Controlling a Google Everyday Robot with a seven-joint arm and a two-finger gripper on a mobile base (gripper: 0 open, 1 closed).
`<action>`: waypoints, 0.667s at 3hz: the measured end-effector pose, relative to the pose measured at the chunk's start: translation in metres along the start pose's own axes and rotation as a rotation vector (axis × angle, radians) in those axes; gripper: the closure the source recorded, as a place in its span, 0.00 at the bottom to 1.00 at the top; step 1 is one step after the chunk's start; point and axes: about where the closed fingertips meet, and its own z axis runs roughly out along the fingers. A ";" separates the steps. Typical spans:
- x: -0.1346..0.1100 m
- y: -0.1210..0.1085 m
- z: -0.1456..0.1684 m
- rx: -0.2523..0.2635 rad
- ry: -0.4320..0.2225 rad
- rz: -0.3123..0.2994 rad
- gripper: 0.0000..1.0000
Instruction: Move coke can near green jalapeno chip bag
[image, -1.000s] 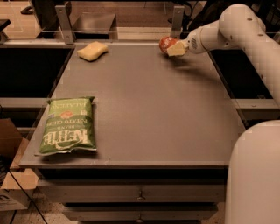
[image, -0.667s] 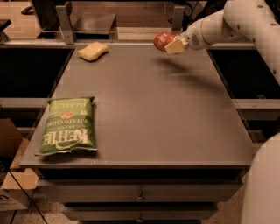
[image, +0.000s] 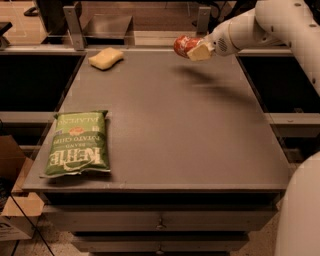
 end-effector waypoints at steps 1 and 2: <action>-0.002 0.021 0.003 -0.055 0.044 -0.036 1.00; -0.008 0.060 -0.013 -0.132 0.041 -0.071 1.00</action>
Offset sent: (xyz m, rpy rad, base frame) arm -0.1235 0.0659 -0.0082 -0.0279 0.1201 0.2691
